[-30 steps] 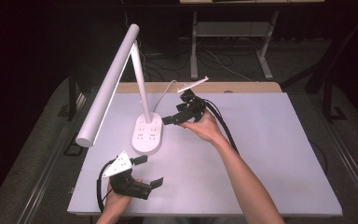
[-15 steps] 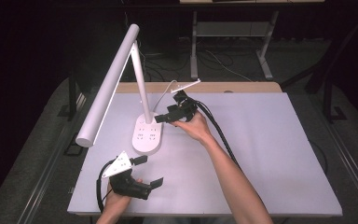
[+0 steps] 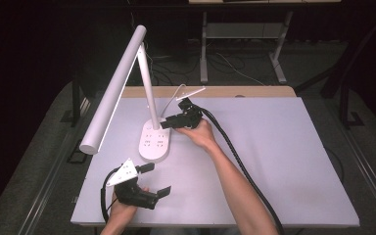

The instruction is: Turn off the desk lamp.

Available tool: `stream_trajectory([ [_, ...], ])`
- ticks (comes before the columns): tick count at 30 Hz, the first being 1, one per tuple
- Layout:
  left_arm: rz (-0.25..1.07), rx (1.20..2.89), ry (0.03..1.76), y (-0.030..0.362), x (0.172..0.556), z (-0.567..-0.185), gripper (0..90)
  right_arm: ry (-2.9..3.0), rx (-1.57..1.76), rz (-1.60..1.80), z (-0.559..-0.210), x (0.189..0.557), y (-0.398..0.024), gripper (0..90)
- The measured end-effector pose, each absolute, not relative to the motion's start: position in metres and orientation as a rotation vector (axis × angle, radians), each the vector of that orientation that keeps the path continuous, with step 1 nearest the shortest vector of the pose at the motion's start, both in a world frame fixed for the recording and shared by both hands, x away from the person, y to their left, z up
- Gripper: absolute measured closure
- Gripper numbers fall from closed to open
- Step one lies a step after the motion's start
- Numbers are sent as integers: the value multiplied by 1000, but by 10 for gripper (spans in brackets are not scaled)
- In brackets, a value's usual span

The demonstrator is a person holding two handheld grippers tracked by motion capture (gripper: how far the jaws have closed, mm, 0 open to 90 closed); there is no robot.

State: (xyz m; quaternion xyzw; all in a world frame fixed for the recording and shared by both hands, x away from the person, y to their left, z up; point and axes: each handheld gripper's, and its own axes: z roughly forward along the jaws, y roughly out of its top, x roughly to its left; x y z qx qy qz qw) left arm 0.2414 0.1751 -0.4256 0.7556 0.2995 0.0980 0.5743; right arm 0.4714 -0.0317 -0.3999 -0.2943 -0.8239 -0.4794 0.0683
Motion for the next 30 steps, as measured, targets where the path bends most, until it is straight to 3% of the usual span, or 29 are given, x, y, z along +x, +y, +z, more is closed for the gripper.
stream_trajectory([
  [5,228,1768,700,175,241,-426,0,-2474,-893,-1443,-407,475,-28,754],
  [15,226,1768,703,176,241,-425,0,-2453,-982,-1438,-426,486,-26,899],
  [30,233,1766,703,178,241,-425,0,-2464,-1042,-1398,-437,493,-15,900],
])
